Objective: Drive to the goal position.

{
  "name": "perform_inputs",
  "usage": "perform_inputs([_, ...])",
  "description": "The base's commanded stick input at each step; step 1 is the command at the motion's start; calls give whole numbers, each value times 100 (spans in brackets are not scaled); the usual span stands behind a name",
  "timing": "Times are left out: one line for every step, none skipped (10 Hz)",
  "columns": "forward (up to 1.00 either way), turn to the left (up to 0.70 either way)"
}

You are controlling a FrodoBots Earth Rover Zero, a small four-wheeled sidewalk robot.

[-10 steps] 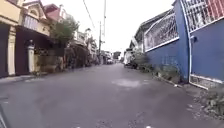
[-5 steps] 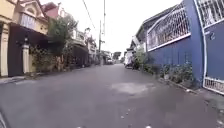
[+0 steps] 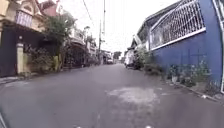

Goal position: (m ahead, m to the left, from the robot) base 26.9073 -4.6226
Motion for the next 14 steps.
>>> perform_inputs([100, 0])
perform_inputs([100, -1])
perform_inputs([100, -24])
perform_inputs([100, -18])
perform_inputs([100, -5])
perform_inputs([100, 0])
perform_inputs([100, 0])
perform_inputs([100, 0])
perform_inputs([100, 0])
perform_inputs([100, 0])
perform_inputs([100, 0])
perform_inputs([100, 0])
perform_inputs([100, 0])
perform_inputs([100, 0])
